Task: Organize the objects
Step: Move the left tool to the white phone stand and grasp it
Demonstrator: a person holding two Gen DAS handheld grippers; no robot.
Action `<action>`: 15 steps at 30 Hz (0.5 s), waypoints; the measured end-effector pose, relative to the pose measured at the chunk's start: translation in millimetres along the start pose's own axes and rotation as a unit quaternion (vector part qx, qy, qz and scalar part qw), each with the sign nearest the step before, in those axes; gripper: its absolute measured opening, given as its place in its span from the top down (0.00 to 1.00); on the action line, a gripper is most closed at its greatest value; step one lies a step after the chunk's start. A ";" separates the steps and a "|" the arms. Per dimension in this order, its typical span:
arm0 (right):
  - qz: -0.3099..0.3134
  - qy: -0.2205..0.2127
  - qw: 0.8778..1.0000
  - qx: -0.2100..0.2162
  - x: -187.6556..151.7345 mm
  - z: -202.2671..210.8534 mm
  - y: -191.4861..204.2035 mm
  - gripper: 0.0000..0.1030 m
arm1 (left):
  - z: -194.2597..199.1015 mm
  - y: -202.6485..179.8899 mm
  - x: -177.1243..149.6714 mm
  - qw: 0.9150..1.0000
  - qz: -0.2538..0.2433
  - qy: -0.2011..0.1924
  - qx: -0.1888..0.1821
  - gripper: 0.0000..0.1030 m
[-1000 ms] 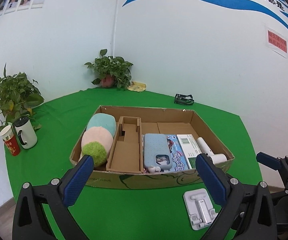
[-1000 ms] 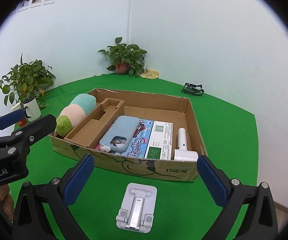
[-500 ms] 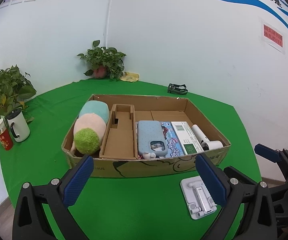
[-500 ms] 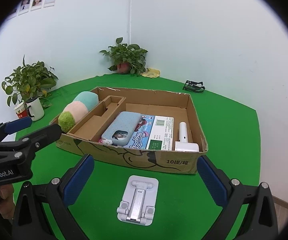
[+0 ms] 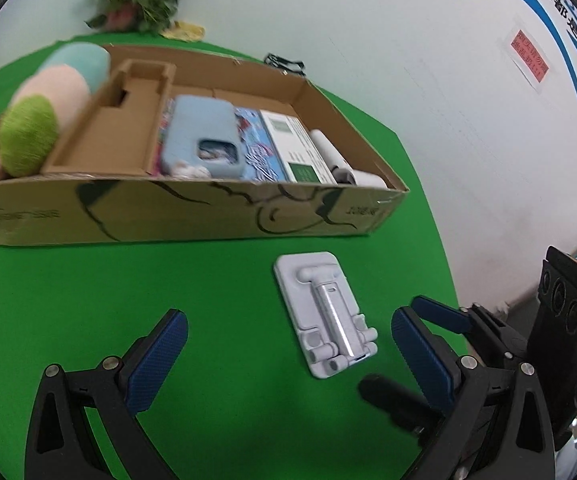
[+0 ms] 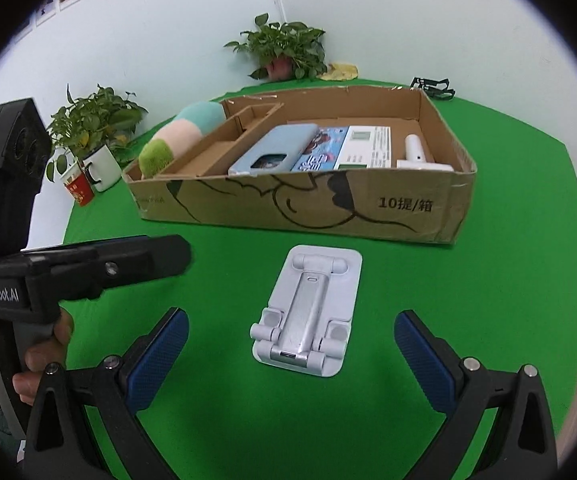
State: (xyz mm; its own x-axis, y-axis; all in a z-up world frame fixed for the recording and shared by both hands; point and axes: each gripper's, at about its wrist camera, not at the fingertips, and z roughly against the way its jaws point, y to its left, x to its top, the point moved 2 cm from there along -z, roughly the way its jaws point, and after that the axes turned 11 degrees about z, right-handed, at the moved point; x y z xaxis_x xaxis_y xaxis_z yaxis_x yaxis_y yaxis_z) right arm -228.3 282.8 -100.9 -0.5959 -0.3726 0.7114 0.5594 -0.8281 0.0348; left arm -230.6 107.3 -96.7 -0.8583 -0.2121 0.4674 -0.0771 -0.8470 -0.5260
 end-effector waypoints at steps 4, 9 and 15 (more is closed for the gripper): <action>0.011 0.014 1.000 0.001 0.4 -14.7 2.1 0.01 | -25.8 5.8 8.0 0.999 0.020 0.036 -0.024 0.02; 0.019 0.028 0.999 -0.013 2.6 -29.4 0.0 0.01 | -46.7 11.1 8.8 0.996 0.037 0.068 -0.045 0.04; 0.030 0.053 0.998 -0.022 -0.4 -47.0 2.7 0.13 | -49.2 16.5 4.0 0.996 0.042 0.072 -0.045 0.08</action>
State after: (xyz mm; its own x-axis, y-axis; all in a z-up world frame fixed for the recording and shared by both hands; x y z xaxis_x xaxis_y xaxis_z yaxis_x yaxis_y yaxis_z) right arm -253.6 261.1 -134.1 -0.6209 -0.4633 0.6323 0.5718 -0.8195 -0.0389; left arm -260.3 116.5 -138.4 -0.9266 -0.2028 0.3166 -0.0424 -0.7803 -0.6239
